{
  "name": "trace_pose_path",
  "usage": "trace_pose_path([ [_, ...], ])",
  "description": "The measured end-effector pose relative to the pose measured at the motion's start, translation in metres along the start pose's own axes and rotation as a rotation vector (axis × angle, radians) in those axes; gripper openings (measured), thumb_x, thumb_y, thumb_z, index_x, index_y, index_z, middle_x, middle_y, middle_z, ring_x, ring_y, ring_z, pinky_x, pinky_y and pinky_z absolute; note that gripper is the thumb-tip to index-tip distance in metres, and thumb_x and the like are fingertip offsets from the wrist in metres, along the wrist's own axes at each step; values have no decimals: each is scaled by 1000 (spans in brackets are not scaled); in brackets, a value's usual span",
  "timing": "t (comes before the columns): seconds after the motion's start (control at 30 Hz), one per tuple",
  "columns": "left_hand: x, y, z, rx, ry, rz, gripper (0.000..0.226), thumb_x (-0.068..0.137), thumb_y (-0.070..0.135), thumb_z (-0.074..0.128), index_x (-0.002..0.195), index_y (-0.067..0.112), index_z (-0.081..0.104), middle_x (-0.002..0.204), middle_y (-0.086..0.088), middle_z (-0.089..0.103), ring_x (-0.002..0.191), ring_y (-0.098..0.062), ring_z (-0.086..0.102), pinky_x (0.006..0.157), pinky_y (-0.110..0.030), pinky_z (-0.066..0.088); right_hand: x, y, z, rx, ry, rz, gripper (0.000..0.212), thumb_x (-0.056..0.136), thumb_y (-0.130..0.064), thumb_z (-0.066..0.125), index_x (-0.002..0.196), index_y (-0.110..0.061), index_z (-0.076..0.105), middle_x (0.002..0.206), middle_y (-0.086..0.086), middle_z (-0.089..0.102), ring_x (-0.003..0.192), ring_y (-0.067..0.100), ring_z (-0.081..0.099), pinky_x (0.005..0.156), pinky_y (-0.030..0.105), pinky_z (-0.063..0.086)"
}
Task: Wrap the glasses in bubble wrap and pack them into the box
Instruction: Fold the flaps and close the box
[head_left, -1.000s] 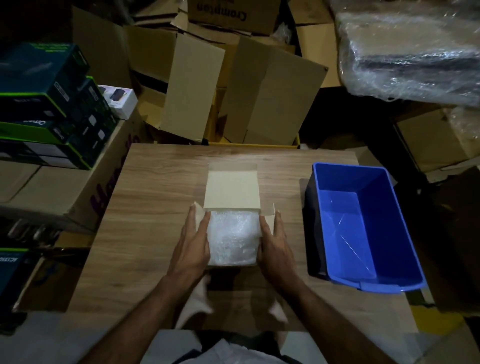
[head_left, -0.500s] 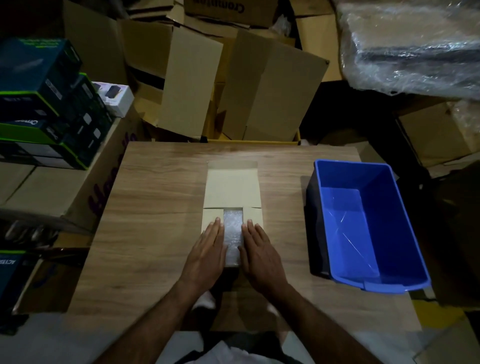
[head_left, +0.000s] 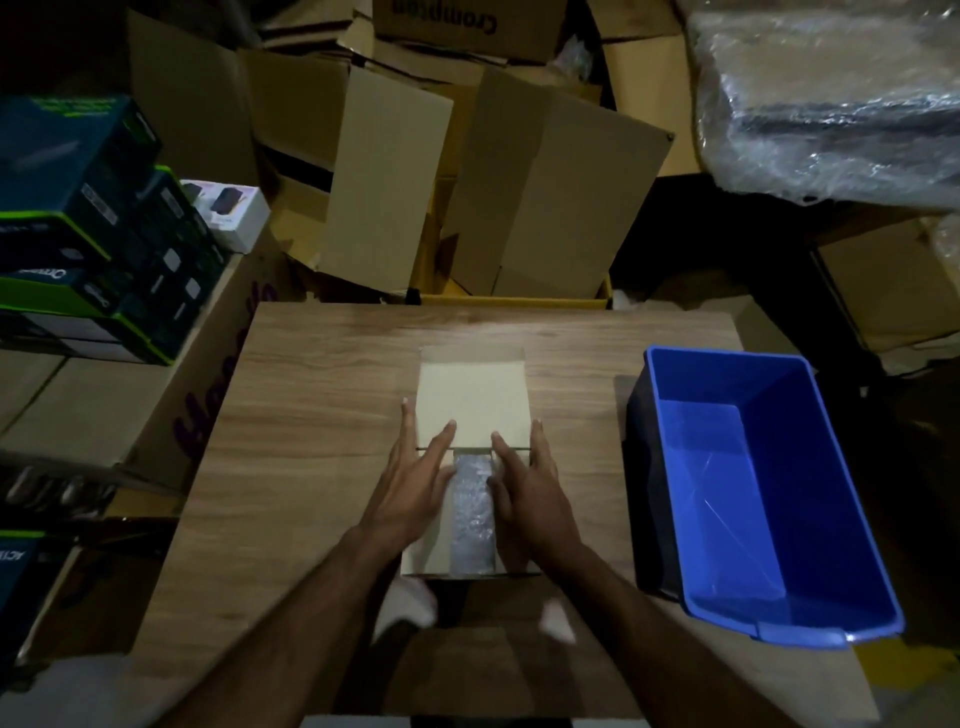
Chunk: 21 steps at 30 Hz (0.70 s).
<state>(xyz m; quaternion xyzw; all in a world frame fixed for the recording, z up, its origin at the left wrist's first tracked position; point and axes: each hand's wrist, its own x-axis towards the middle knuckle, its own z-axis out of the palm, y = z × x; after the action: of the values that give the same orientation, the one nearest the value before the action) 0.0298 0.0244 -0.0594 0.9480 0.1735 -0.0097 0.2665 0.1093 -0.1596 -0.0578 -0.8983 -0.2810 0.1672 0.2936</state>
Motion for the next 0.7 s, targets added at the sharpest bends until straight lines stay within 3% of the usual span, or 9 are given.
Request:
trace_pose_path([
  [0.13,32,12,-22,-42,-25,-54,89,97,22,64,162,32,4,163,-9,-33,152,-36,23,116,-40,39,36,-6,-13,-25,-13,16,81,97,-44,59,160,-39,10,169,15,-9,146,41,33,100,48,51],
  [0.27,46,34,-47,-34,36,-108,110,95,30,68,155,38,-24,162,-6,-35,149,-34,30,104,-39,48,50,-25,-28,-135,100,-46,113,87,-27,76,160,-35,-10,168,20,-8,145,36,37,98,35,53],
  [0.37,50,49,-69,-5,123,-65,111,96,40,64,149,42,-34,162,-6,-36,144,-34,38,96,-40,53,51,-44,-47,-120,154,-63,118,86,-22,74,158,-37,-18,167,16,-15,138,32,43,87,32,59],
  [0.47,44,59,-86,-17,191,-62,96,100,44,55,151,48,-26,164,-3,-30,145,-32,37,96,-43,53,47,-61,-63,-129,209,-40,116,89,-26,70,154,-42,-26,166,13,-21,131,26,48,76,27,59],
  [0.53,34,63,-92,-34,220,-49,80,102,45,47,154,52,-13,166,2,-17,142,-30,40,95,-44,53,38,-68,-67,-164,244,-49,111,92,-30,68,155,-41,-23,166,16,-18,131,26,49,76,25,58],
  [0.63,14,60,-93,-44,315,33,58,104,41,42,156,48,16,160,0,12,121,-20,54,86,-33,58,19,-74,-71,-193,296,-52,92,98,-32,60,159,-40,-8,166,21,-3,134,27,46,82,27,58],
  [0.7,0,56,-91,-54,356,100,48,105,35,43,152,41,36,154,-3,26,119,-19,55,90,-26,53,3,-77,-71,-209,337,-53,73,102,-33,54,161,-36,11,164,22,8,134,28,45,86,28,56],
])
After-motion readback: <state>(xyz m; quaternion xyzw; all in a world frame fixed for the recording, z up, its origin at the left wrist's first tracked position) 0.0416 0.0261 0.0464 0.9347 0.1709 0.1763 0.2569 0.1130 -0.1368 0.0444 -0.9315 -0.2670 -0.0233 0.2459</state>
